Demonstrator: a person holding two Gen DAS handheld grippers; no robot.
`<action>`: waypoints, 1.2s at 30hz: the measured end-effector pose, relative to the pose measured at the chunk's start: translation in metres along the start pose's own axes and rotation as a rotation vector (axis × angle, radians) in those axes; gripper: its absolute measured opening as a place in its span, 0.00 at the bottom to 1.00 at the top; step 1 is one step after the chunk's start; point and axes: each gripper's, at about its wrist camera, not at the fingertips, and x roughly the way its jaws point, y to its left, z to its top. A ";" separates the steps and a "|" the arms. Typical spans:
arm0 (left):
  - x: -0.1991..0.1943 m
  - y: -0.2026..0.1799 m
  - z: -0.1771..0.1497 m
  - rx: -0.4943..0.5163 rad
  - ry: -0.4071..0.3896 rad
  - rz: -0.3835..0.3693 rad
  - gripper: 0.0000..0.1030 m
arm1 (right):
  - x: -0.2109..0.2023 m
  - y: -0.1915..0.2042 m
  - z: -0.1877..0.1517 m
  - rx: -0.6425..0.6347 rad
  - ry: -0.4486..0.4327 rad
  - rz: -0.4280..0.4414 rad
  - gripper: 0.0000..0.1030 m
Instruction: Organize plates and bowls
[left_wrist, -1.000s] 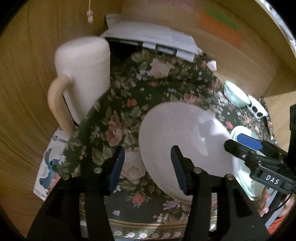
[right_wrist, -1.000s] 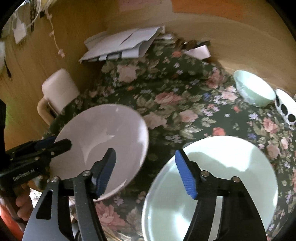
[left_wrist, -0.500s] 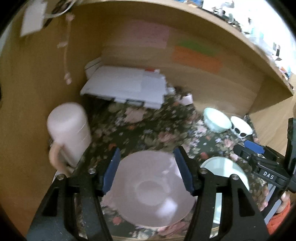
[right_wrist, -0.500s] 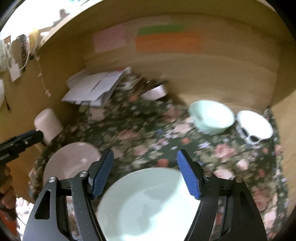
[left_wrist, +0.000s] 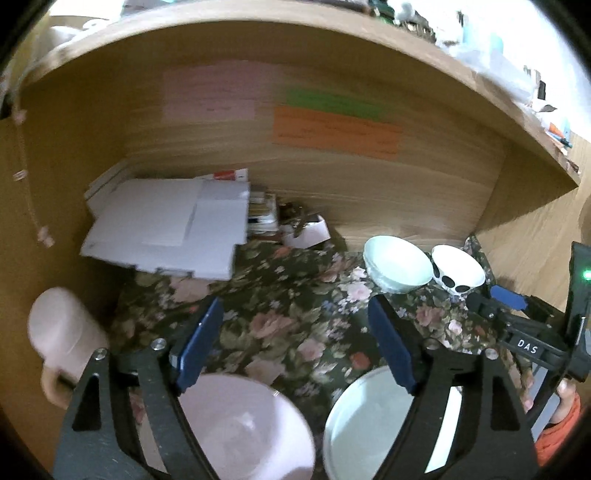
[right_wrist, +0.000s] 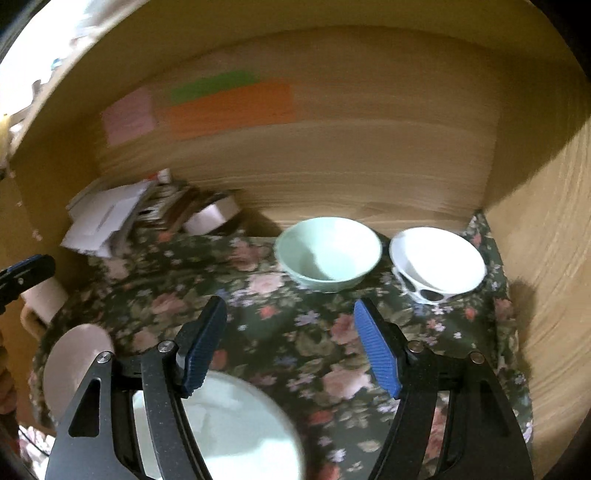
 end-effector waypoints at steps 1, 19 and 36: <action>0.006 -0.003 0.002 0.004 0.006 -0.002 0.79 | 0.004 -0.005 0.002 0.007 0.004 -0.009 0.67; 0.129 -0.049 0.032 0.078 0.155 -0.019 0.80 | 0.115 -0.064 0.022 0.127 0.163 -0.030 0.47; 0.185 -0.061 0.029 0.140 0.212 -0.015 0.80 | 0.164 -0.071 0.019 0.151 0.248 -0.026 0.39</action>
